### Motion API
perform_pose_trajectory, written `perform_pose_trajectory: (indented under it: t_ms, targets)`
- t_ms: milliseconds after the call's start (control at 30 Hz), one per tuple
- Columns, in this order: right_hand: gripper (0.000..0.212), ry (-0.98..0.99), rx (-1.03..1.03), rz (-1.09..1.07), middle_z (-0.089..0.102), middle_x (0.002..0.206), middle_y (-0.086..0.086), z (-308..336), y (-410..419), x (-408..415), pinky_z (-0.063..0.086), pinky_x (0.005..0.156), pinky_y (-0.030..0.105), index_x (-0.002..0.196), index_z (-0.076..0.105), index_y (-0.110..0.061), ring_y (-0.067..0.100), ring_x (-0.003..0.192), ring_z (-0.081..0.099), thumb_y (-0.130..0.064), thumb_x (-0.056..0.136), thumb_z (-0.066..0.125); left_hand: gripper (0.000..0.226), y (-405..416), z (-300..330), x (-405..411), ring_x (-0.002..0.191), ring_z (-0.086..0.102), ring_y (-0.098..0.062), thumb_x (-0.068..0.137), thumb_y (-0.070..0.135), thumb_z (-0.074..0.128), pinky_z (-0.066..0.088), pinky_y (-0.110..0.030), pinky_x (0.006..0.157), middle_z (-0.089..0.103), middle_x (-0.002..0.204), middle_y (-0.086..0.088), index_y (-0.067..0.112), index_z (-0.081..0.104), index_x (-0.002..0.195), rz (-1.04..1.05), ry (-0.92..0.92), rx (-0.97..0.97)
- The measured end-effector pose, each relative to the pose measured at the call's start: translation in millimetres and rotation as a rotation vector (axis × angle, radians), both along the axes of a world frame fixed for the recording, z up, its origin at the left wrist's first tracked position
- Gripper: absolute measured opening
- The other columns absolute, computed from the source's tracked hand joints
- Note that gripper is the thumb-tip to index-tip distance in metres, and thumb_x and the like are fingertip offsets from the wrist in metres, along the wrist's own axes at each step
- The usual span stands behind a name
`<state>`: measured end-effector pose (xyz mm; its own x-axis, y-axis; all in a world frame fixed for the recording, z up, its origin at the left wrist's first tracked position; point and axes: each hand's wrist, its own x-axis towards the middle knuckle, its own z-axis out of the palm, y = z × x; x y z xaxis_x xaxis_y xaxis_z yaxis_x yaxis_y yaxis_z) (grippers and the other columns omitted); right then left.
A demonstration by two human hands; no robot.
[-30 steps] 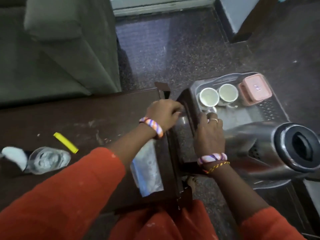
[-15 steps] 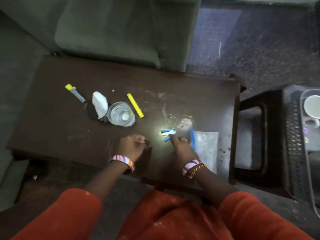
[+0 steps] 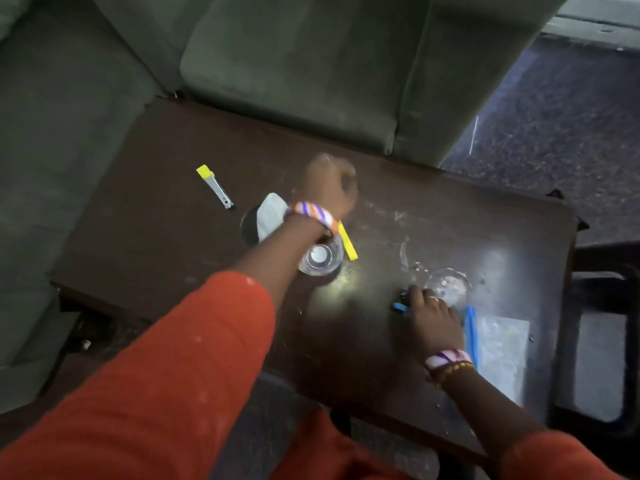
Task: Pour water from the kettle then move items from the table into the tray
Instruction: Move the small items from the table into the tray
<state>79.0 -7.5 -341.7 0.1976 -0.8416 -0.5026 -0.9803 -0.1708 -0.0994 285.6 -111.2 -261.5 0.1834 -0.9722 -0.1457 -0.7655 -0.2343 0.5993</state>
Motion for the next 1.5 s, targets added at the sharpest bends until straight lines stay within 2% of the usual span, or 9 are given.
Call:
perform_pose_trajectory:
  t_ms: [133,333,533,800,967,1067,1167,1300,1500]
  targets:
    - [0.046,-0.148,-0.080,-0.186,0.056,0.124,0.015,8.1,-12.1,19.4,0.047,0.083,0.040,0.130,0.044,-0.012,0.036,0.110,0.057,-0.029,0.088,0.054,0.037,-32.8,-19.4,101.8,0.115,0.055,-0.032,0.083,0.015,0.046,0.036,-0.030,0.098,0.063,0.122,-0.018,0.010,0.064,0.115,0.540,-0.108,-0.036]
    - [0.043,-0.426,-0.166,-0.439,0.059,0.120,0.019,2.9,-33.2,56.3,0.046,0.091,0.044,0.127,0.048,-0.006,0.038,0.111,0.055,-0.022,0.088,0.057,0.040,1.7,-78.1,164.3,0.131,0.043,-0.035,0.090,0.009,0.048,0.034,-0.040,0.109,0.046,0.142,-0.018,0.003,0.050,0.130,0.410,-0.281,0.588]
    - [0.045,-0.565,-0.211,-0.542,0.057,0.124,0.020,41.4,-32.4,40.3,0.042,0.096,0.039,0.127,0.047,-0.002,0.036,0.115,0.053,-0.009,0.084,0.061,0.023,-7.1,-46.0,161.8,0.113,0.059,-0.034,0.083,0.005,0.053,0.044,-0.036,0.097,0.065,0.118,-0.018,-0.001,0.066,0.102,0.707,-0.022,0.117]
    - [0.064,-0.649,-0.430,-0.611,0.064,0.119,0.016,179.3,-63.8,-45.5,0.047,0.088,0.036,0.138,0.037,-0.014,0.036,0.106,0.061,-0.010,0.081,0.066,0.087,-54.1,116.8,-32.0,0.058,0.056,-0.016,0.073,-0.025,0.051,0.054,-0.029,0.051,0.056,0.089,-0.017,0.023,0.026,0.141,0.156,0.908,-0.016]
    - [0.059,-0.514,-0.571,-0.644,0.064,0.117,0.017,287.5,-77.7,-170.4,0.044,0.088,0.031,0.139,0.037,-0.026,0.035,0.107,0.060,-0.017,0.086,0.060,0.043,-29.2,175.3,-224.9,0.061,0.054,-0.019,0.062,-0.017,0.063,0.055,-0.031,0.047,0.052,0.075,-0.008,0.015,0.047,0.087,-0.163,1.129,0.268]
    - [0.037,-0.480,-0.620,-0.665,0.065,0.104,0.010,329.7,-80.2,-278.3,0.053,0.075,0.026,0.120,0.059,-0.022,0.028,0.092,0.063,-0.018,0.083,0.064,0.030,-22.8,200.0,-326.8,0.045,0.061,-0.015,0.078,-0.013,0.056,0.056,-0.033,0.044,0.053,0.072,-0.009,0.012,0.044,0.091,-0.257,1.189,0.392]
    - [0.033,-0.428,-0.575,-0.698,0.061,0.090,0.005,347.6,-73.7,-380.6,0.046,0.058,0.019,0.112,0.063,-0.020,0.016,0.073,0.056,-0.019,0.080,0.068,0.025,-22.5,206.8,-421.5,0.030,0.057,-0.007,0.087,-0.007,0.051,0.056,-0.037,0.053,0.056,0.060,-0.007,0.015,0.050,0.075,-0.286,1.109,0.424]
    - [0.040,-0.324,-0.413,-0.727,0.064,0.096,0.011,315.1,-60.2,-492.7,0.042,0.067,0.023,0.114,0.059,-0.014,0.018,0.079,0.055,-0.021,0.077,0.072,0.040,-20.9,159.8,-527.6,0.059,0.054,-0.020,0.076,-0.004,0.065,0.050,-0.033,0.063,0.046,0.025,0.005,0.010,0.050,0.042,-0.351,0.755,0.333]
    - [0.040,-0.200,-0.112,-0.637,0.066,0.113,0.013,199.2,-32.8,-560.1,0.044,0.077,0.028,0.112,0.059,-0.010,0.027,0.099,0.061,-0.022,0.076,0.071,0.031,-12.5,57.9,-606.9,0.100,0.066,-0.037,0.060,0.012,0.071,0.053,-0.050,0.092,0.068,0.099,-0.027,-0.002,0.065,0.087,-0.427,0.363,0.596]
